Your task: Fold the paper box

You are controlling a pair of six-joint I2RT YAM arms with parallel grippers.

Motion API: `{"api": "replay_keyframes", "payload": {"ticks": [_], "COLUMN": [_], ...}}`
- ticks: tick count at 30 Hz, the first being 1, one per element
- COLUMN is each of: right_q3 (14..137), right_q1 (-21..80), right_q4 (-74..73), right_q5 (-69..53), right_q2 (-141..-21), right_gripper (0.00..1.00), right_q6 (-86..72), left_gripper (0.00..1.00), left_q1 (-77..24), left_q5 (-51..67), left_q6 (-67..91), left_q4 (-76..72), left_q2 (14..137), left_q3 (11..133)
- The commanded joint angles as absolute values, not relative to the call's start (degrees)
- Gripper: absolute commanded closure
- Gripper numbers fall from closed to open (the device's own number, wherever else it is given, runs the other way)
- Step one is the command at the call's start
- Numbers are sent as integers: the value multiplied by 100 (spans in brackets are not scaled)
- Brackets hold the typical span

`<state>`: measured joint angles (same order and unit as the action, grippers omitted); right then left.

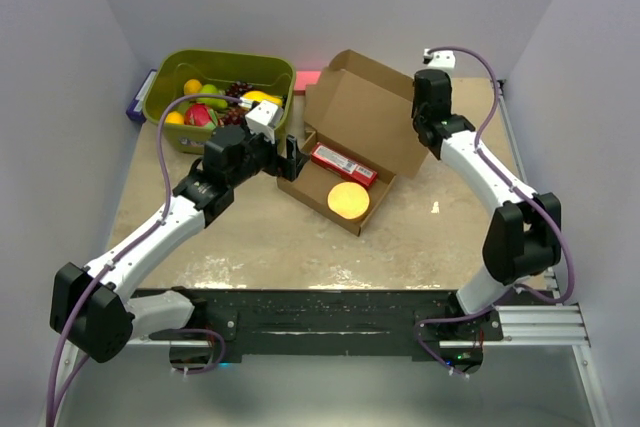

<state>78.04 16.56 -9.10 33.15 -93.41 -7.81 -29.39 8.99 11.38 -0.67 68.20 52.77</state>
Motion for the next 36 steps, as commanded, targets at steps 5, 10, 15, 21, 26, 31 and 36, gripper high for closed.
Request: {"api": "replay_keyframes", "payload": {"ticks": [5,10,15,21,26,31,36], "right_q3": [7411,6900,6206,5941,6284,6293,6091], "right_q1": [1626,1626,1626,1626,1635,1626,1635], "right_q4": [-422,-396,-106,18,-974,-1388,-1336], "right_q5": [2514,2295,2154,1785,645,-236,-781], "right_q2": [-8597,-7815,-6646,-5951,-6047,-6065,-5871], "right_gripper": [100,100,100,100,100,100,100], "right_q6": [-124,202,614,870,853,686,387], "left_gripper": [6,5,4,4,4,4,4], "left_q1": [-2936,-2935,-2909,-2848,-2751,-2637,-2584], "left_q5": [984,1028,1055,1107,1187,1073,607], "left_q6": [1028,949,721,440,255,202,211], "left_q4": [-299,-308,-369,-474,-536,-624,-633], "left_q2": [6829,6698,6478,6372,6381,6381,6425], "left_q3": [5309,5317,5282,5186,5133,5071,5062]}}
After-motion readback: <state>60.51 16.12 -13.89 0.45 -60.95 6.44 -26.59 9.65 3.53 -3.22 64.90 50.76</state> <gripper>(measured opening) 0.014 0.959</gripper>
